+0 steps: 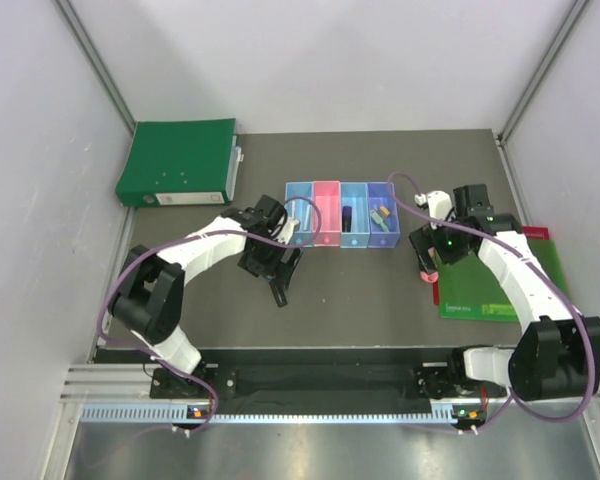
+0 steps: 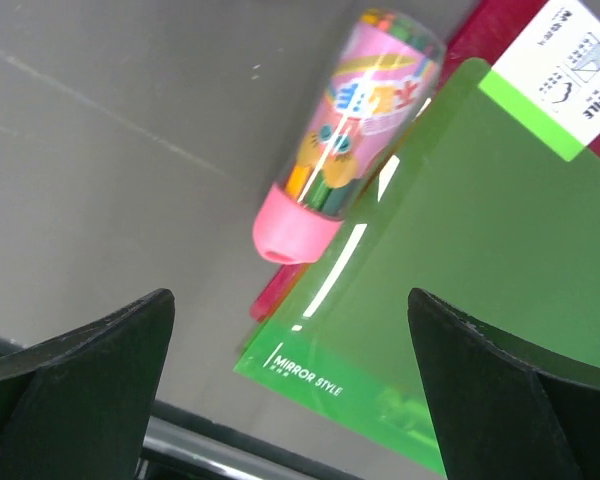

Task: Sort the stationery into containers
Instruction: Pick up the pen from the center of the board.

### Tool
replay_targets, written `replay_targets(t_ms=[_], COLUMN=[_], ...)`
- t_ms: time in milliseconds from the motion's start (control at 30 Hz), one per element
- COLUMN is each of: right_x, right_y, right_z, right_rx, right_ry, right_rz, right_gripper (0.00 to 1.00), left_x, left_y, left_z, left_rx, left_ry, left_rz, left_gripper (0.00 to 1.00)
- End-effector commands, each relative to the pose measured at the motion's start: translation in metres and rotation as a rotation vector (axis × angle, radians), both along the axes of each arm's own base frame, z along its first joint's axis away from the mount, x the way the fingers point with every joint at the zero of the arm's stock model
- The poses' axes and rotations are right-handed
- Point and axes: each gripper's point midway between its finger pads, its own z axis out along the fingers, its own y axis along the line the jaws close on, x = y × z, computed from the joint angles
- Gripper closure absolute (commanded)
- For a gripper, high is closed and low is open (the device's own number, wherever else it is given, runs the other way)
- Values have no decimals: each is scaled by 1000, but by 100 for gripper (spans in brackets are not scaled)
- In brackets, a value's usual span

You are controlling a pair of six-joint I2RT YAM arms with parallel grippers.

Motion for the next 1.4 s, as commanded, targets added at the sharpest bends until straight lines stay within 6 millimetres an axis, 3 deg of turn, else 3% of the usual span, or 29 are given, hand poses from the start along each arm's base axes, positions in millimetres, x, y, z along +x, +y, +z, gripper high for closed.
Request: replay_targets(t_ms=[0, 333, 533, 633, 800, 1000, 1100, 1133, 1167, 1233, 1367], right_x=[28, 45, 53, 55, 59, 58, 59, 59, 59, 60, 58], right_y=[-8, -15, -14, -14, -12, -12, -11, -11, -11, -11, -11], right_z=[-4, -23, -21, -17, -9, -6, -4, -4, -2, 0, 6], right_rx=[7, 9, 34, 44, 63, 66, 69, 69, 68, 68, 70], right_ry=[-51, -13, -21, -27, -42, -44, -43, -45, -48, -51, -55], right_rz=[-66, -107, -125, -131, -133, -131, -133, -133, -131, -131, -130], right_gripper=[0, 1, 0, 0, 0, 0, 0, 0, 0, 0, 0], left_x=[9, 13, 14, 12, 9, 6, 5, 5, 3, 1, -6], left_y=[-3, -7, -9, -17, -24, -24, -23, -24, -23, -25, -37], left_z=[-7, -27, -36, -41, -40, -39, -36, -36, -36, -32, -7], left_rx=[14, 64, 100, 115, 127, 131, 128, 127, 124, 112, 30], left_ry=[-29, 12, 16, 13, 1, -12, -20, -21, -18, -14, -2], left_rz=[-27, -47, -64, -95, -131, -147, -152, -152, -155, -156, -202], left_gripper=[4, 4, 7, 18, 46, 65, 81, 95, 100, 100, 100])
